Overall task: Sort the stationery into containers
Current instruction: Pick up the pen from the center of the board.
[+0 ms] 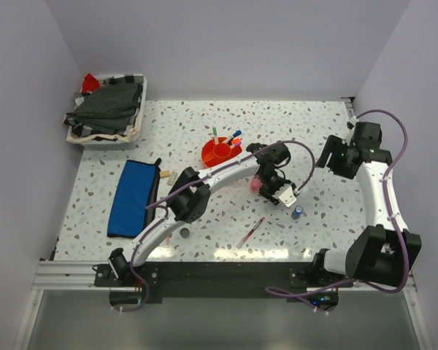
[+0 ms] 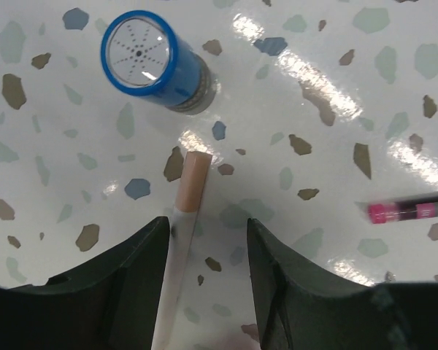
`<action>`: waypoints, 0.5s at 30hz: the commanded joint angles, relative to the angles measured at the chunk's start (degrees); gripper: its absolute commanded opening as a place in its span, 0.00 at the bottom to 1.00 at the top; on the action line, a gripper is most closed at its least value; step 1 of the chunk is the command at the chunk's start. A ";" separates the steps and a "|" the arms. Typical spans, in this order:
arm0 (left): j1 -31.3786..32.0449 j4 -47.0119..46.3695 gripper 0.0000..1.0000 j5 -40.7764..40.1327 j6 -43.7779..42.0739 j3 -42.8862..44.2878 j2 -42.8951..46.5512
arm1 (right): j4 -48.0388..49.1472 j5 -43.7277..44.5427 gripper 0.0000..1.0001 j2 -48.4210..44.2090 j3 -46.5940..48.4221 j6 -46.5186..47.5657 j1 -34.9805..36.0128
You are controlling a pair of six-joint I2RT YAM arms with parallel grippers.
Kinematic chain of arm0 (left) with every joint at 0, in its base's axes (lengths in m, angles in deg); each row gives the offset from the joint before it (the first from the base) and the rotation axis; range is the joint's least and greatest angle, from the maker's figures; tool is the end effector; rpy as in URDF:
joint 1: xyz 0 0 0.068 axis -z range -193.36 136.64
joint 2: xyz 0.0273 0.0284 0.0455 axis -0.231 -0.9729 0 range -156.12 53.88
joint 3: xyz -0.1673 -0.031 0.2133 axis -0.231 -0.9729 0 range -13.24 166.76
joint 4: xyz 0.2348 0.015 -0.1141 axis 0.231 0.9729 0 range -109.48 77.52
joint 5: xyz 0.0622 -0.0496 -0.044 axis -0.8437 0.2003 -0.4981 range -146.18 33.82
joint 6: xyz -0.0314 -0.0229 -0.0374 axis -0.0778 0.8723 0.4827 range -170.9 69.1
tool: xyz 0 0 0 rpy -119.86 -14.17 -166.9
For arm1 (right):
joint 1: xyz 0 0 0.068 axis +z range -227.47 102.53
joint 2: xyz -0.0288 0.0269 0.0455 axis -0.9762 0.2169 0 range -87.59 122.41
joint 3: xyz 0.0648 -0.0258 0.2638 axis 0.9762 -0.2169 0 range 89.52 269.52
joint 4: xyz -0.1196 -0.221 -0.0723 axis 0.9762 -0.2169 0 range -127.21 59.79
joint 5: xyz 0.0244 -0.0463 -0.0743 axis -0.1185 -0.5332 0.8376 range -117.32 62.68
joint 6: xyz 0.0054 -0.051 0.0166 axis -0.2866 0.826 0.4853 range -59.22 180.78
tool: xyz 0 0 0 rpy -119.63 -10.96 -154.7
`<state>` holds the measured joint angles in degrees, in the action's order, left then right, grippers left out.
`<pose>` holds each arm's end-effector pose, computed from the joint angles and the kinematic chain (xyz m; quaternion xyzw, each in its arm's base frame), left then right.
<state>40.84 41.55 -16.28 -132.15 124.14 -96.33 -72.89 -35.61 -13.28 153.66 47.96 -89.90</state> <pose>0.2913 -0.4427 0.1513 0.8794 0.3084 -0.2976 0.2073 0.2612 -0.0522 0.2964 0.1841 0.9276 0.0697 0.3175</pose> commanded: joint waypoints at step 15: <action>0.74 14.36 0.48 -6.49 -2.95 -0.98 -6.84 | 1.89 -5.32 0.69 -5.83 -4.99 -4.67 -0.58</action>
<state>41.19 44.94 -16.12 -132.98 124.43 -96.59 -72.43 -37.73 -16.59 149.81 45.60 -90.18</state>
